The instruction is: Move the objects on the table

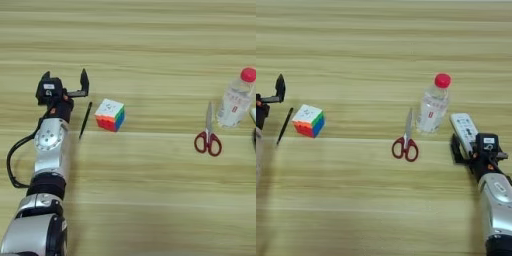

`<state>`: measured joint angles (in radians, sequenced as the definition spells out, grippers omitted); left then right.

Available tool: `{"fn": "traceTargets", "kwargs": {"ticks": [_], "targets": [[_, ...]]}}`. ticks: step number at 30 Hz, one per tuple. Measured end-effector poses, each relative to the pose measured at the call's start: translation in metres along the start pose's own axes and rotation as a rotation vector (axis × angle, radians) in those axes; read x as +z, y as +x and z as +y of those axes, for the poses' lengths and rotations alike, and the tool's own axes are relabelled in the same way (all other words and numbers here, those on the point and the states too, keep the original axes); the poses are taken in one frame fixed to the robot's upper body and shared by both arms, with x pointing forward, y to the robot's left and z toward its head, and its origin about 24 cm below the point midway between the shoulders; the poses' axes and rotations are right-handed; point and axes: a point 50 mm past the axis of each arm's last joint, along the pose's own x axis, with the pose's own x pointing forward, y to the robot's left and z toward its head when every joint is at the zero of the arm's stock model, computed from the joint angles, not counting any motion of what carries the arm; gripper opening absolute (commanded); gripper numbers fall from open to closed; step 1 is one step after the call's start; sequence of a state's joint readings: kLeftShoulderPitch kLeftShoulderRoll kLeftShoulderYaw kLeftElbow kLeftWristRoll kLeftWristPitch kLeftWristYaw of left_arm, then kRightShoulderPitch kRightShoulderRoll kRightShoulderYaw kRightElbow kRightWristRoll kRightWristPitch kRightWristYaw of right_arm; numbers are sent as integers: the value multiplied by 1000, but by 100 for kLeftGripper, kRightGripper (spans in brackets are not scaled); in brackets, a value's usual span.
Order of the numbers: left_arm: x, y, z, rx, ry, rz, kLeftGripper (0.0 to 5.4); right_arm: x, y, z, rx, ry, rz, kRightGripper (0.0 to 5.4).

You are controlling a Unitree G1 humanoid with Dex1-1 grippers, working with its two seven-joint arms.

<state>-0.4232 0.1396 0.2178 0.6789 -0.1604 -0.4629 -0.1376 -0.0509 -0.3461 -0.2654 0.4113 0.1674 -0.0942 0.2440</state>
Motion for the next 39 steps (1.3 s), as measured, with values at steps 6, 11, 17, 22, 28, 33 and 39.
{"fn": "traceTargets", "kwargs": {"ticks": [6,11,17,22,28,33,39], "targets": [[0,0,0,-1,0,0,540,0,0,1,6,-1,2,338],[0,0,-1,-3,1,0,540,0,0,1,8,-2,2,291],[0,0,-1,-3,1,0,540,1,0,2,11,-4,3,291],[0,0,-1,-2,1,0,540,3,-2,4,15,-3,-3,291],[-1,0,-1,-1,1,4,540,5,-2,7,6,3,-7,291],[-3,-1,-1,1,1,14,540,13,-1,10,4,-1,-42,291],[-5,-1,-2,0,1,18,540,30,-1,10,-18,-35,-120,291]]}}
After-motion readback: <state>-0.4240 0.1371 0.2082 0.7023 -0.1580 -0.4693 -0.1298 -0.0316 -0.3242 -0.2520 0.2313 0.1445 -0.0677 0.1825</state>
